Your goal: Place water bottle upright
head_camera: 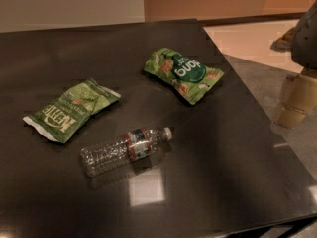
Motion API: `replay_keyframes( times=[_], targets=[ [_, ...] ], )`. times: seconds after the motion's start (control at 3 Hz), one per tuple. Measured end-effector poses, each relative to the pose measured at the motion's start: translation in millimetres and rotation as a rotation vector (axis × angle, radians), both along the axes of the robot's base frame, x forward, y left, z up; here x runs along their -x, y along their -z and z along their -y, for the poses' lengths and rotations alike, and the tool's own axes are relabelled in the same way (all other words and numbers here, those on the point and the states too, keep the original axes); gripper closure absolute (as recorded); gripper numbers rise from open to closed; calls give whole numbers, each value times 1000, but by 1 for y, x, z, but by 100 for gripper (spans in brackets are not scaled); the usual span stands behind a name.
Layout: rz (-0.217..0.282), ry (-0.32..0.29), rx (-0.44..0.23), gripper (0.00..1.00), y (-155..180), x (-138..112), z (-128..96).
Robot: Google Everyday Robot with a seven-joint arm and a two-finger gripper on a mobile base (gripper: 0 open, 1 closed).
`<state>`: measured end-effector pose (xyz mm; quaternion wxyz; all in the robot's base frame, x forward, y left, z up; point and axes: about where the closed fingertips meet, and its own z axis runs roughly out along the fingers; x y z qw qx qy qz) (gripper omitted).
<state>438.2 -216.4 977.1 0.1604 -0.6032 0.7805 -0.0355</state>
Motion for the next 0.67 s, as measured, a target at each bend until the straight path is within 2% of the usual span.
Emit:
replay_keyframes(
  times=[0.33,0.67],
  targets=[
    [2,0,1,0,-1,0,0],
    [-33,-63,-2,0,1,-7,-22]
  ],
)
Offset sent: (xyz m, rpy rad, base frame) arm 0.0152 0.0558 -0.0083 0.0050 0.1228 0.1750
